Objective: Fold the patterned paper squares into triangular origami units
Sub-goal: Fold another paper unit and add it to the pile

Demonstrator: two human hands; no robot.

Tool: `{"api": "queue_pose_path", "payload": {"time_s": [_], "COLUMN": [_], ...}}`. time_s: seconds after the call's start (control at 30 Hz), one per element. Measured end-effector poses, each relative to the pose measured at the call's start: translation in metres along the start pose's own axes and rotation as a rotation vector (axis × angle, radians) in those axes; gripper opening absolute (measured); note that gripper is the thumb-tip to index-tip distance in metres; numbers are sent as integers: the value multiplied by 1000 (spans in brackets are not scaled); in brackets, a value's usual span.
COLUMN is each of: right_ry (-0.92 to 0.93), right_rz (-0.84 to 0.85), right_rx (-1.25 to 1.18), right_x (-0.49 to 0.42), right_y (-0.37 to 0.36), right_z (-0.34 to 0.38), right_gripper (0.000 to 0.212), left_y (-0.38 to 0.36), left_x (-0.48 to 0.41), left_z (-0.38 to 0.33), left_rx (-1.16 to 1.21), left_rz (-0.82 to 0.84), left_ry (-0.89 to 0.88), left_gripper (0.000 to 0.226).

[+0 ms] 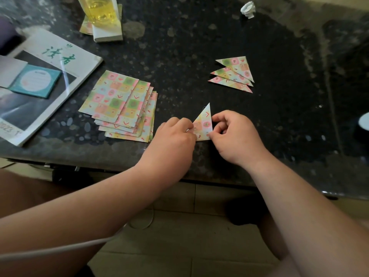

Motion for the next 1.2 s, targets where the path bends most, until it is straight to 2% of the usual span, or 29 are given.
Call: {"api": "queue_pose_path", "payload": {"time_s": [0.2,0.6,0.7,0.83,1.1,1.2], "right_ry": [15,13,14,41,55,112], "right_rz": [0,25,33,18,1,-23], "right_rx": [9,1,-4,-23,-15,104], "right_x": [-1,1,2,3,5,13], "right_y": [-1,-1,-1,0,0,4], "right_z": [-1,1,2,3,6,17], "right_gripper": [31,34,33,34,33,33], "left_y": [3,-2,-3,-12,-11,-12], "left_x": [2,6,14,29,29,30], "left_z": [-7,-15,-21,-31,-36,-32], "left_rx": [-38,-118,-199,-301,-280,-237], "left_rz": [16,132,189,380,344,343], "left_ry": [-11,-46,-54,2,27,55], "left_gripper": [21,16,31,73,93,96]}}
Point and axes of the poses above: each hand's wrist, its own x-axis away from the middle knuckle, its own y-axis out of the back of the hand, z = x × y, the point moved 9 cm from there along -x, towards the middle knuckle, and after that the axes turned 2 degrees about -x, right-handed, at the moved point
